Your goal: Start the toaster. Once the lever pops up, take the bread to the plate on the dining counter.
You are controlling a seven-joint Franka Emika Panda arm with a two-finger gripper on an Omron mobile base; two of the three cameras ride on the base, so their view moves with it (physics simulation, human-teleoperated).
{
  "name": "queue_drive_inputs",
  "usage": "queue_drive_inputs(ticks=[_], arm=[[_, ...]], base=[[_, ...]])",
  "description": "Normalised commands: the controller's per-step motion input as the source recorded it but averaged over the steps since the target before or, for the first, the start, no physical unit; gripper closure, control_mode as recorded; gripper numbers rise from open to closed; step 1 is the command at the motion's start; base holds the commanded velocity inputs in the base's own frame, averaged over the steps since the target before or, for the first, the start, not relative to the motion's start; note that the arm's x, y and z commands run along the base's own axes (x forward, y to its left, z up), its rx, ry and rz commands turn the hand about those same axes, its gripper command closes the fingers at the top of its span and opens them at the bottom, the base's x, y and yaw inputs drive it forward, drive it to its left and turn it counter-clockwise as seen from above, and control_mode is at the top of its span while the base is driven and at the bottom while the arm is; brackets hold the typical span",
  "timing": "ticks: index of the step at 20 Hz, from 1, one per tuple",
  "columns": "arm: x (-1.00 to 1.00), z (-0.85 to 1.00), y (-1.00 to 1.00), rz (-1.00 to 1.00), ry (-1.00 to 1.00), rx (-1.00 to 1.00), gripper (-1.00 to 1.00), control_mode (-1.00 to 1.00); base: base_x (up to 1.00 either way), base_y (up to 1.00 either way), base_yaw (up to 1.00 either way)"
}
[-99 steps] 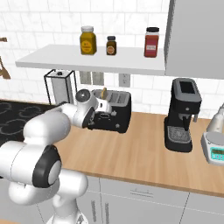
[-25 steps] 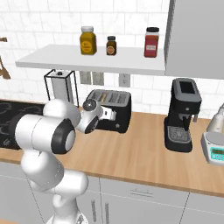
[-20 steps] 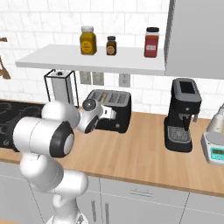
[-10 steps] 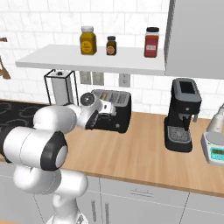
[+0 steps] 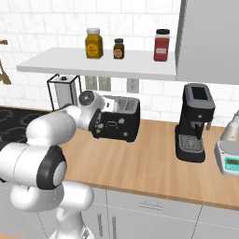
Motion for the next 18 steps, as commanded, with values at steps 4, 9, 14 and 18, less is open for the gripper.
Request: queue_drive_inputs(ticks=[4,9,14,18], arm=[[0.00,0.32,0.00,0.00,-0.13,0.00,-1.00,-1.00],[0.00,0.22,0.00,0.00,-0.10,0.00,-1.00,-1.00],[0.11,0.05,0.00,0.00,-0.02,0.00,-1.00,-1.00],[0.17,0.00,0.00,0.00,0.00,0.00,-1.00,-1.00]], base=[[0.00,0.00,0.00],[0.00,0.00,0.00],[0.00,0.00,0.00],[0.00,0.00,0.00]])
